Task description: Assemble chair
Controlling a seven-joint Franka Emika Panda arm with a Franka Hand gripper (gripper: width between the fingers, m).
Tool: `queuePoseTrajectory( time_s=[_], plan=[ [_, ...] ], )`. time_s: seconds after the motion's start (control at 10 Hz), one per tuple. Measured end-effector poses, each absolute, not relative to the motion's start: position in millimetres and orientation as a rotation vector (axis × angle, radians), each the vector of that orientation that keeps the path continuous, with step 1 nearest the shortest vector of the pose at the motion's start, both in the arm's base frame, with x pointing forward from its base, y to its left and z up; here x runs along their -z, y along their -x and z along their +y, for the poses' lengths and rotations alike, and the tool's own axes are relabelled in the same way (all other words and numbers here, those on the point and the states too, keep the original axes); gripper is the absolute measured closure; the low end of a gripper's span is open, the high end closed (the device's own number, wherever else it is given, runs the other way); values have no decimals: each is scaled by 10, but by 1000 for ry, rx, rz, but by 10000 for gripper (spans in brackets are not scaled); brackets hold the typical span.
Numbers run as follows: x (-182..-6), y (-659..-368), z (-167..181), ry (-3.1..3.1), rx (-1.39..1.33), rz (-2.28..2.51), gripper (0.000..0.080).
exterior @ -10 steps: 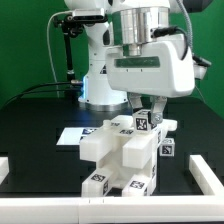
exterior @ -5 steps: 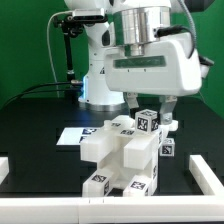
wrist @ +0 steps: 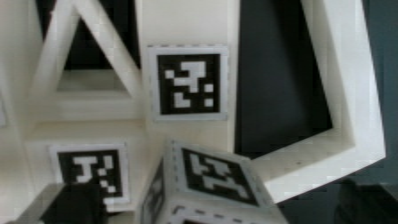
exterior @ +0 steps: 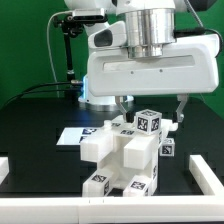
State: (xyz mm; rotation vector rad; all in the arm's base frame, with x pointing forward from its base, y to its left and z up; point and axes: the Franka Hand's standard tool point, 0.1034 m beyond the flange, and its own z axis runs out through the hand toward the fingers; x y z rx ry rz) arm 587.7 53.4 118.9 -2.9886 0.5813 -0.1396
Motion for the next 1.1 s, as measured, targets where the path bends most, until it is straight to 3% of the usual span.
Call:
queuePoseTrajectory(
  time_s=[0.3,0.5,0.6,0.7,0.8,1.1],
  plan=[
    [-1174,-5878,501,3106,126,-240,151],
    [-1175,-5885,487,3108,132,-207,151],
    [-1173,-5884,487,3108,131,-207,271],
    [-1173,-5883,488,3109,131,-176,271],
    [-1173,-5883,488,3110,129,-60,402],
    [-1173,-5885,490,3085,123,310,402]
  ],
)
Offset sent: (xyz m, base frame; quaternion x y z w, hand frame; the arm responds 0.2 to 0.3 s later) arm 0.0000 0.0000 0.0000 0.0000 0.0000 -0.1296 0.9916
